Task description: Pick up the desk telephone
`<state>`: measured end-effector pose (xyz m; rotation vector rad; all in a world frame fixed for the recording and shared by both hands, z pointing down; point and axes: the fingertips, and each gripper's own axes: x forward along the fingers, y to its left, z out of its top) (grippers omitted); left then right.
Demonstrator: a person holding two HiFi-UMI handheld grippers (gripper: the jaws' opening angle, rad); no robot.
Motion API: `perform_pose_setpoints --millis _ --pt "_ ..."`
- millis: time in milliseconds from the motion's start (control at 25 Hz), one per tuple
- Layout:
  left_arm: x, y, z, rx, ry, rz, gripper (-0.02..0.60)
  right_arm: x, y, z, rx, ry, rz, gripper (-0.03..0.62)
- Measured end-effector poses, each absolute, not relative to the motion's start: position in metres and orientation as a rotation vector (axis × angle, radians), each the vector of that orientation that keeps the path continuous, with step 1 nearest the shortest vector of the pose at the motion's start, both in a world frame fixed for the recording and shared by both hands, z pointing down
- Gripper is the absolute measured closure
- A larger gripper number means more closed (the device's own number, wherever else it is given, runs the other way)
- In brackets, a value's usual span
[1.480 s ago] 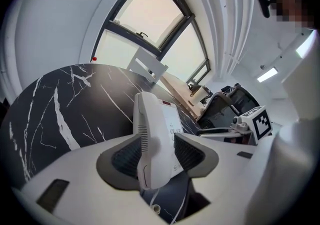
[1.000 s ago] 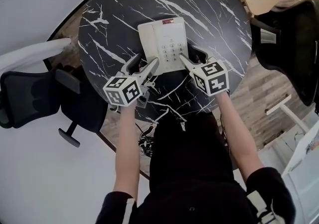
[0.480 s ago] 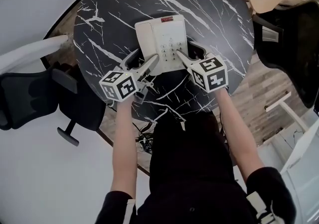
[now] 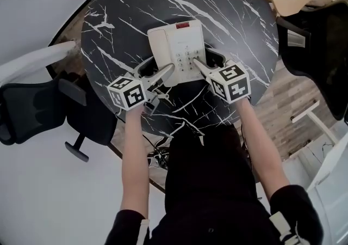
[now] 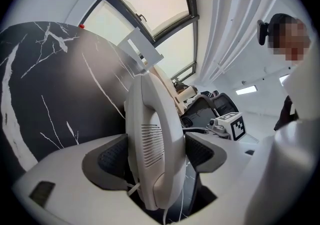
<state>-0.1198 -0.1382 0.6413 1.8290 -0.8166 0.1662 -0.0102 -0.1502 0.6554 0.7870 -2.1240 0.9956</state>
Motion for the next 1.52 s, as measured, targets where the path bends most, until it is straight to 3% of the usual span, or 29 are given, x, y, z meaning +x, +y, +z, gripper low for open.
perform_pose_setpoints --millis 760,1520 --pt "-0.120 -0.139 0.642 1.807 -0.832 0.157 0.216 -0.011 -0.151 0.658 0.756 -2.132 1.079 0.388" --pt "-0.120 -0.123 0.632 1.739 -0.888 0.214 0.252 -0.009 -0.133 0.655 0.775 -2.030 1.231 0.408"
